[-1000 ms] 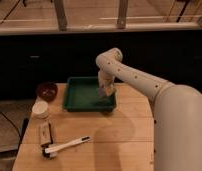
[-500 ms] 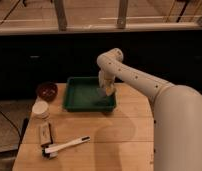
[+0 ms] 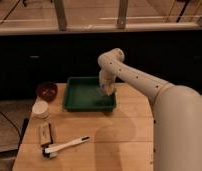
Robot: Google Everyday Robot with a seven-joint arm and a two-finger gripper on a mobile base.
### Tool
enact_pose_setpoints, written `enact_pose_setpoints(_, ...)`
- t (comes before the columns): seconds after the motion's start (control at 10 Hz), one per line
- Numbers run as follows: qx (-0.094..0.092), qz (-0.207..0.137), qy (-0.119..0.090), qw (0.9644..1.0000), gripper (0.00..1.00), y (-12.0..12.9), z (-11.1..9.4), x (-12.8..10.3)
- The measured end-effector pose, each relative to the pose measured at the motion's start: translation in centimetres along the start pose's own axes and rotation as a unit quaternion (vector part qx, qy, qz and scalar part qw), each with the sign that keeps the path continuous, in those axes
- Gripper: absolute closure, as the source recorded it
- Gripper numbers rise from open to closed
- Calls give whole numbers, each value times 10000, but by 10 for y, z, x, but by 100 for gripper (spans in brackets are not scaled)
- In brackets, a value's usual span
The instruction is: Place sponge in tray
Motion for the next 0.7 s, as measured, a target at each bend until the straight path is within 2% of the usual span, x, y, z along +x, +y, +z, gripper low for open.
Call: enact_pose_setpoints(0.7,99,-63,-63,9999,100,-3,3,4)
